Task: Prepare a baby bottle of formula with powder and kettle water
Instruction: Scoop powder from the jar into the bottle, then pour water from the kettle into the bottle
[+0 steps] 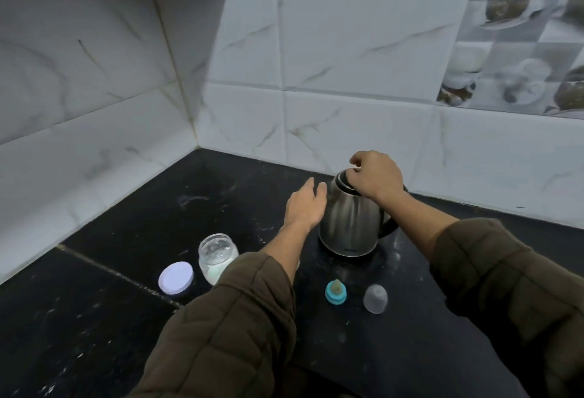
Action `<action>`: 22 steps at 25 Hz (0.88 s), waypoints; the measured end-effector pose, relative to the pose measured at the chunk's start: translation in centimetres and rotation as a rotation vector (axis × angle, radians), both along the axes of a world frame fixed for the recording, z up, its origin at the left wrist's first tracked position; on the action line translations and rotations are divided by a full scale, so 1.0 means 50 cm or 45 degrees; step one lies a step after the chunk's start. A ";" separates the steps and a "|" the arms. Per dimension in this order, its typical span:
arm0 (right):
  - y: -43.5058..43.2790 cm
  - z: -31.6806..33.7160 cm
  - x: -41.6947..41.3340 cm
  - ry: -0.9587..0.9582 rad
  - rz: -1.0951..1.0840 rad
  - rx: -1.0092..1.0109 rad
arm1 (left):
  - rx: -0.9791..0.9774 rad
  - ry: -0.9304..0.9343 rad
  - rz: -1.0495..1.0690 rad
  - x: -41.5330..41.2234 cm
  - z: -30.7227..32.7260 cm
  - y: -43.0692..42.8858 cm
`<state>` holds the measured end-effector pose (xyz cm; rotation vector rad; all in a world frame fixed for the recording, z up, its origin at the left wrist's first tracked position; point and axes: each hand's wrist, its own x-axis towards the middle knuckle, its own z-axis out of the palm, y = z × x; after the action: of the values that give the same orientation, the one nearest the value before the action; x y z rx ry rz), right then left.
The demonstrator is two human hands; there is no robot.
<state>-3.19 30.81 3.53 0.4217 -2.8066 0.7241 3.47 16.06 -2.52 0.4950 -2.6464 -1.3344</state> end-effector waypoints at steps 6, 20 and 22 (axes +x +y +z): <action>0.096 -0.024 -0.046 -0.165 -0.124 0.081 | 0.006 0.009 0.087 -0.005 0.011 0.045; 0.163 -0.083 -0.033 -0.523 -0.106 -0.357 | 0.092 -0.099 0.041 -0.032 0.005 0.057; 0.160 -0.087 -0.028 -0.534 -0.139 -0.403 | 0.059 -0.117 0.044 -0.025 -0.002 0.043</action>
<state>-4.61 38.80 -0.84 0.0621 -2.9725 1.3392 2.21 18.23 -2.63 0.6200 -2.6711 -1.3983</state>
